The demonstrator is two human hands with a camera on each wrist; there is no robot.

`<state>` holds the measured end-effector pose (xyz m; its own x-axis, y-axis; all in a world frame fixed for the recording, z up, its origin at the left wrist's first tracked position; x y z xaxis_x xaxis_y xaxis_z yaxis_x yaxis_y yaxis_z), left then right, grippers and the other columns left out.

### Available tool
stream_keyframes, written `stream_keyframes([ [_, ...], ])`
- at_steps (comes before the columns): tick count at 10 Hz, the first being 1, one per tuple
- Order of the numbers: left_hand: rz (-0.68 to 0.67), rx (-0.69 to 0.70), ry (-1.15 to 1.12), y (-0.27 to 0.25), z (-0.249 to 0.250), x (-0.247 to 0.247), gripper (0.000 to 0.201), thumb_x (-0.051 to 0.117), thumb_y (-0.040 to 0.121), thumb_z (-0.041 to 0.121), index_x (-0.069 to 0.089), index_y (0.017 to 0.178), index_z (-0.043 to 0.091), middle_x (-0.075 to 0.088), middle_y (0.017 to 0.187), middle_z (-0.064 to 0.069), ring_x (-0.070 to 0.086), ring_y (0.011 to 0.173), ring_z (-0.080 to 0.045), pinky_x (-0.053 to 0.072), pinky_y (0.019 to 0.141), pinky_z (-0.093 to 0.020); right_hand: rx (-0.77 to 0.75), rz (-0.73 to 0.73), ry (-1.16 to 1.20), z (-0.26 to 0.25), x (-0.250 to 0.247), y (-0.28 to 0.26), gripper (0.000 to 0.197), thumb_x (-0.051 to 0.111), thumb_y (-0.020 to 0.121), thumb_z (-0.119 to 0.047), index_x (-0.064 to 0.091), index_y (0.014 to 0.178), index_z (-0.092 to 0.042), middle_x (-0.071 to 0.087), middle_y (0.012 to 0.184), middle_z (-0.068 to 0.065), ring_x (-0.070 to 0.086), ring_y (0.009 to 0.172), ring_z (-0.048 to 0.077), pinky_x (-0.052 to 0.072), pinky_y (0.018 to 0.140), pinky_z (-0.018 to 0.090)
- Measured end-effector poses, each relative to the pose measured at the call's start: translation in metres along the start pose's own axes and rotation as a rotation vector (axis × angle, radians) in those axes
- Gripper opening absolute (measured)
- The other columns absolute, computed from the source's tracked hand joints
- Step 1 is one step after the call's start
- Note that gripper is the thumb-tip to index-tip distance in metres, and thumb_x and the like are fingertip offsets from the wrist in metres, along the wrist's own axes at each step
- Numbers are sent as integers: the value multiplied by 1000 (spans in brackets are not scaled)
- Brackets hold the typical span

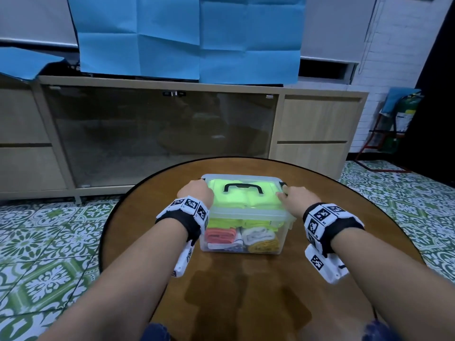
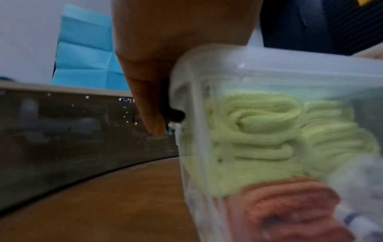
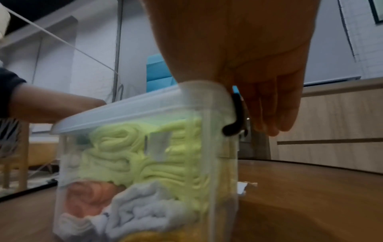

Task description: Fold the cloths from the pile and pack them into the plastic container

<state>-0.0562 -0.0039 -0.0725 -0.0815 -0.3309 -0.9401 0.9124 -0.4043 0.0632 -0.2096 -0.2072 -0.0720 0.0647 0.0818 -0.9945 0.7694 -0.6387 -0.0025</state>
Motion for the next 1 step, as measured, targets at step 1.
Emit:
stream_keyframes([
  [1, 9, 28, 59, -3, 1, -18, 36, 31, 99, 31, 60, 96, 10, 53, 74, -2, 53, 69, -22, 35, 51, -24, -5, -52, -65, 10, -7, 1, 55, 18, 100, -47, 35, 142, -16, 49, 135, 15, 51, 118, 30, 42, 87, 37],
])
Point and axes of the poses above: each hand's wrist, its own y-axis towards the middle knuckle, its own x-axis out of the palm, z = x × y, the point moved 9 cm from there along y, towards the middle knuckle
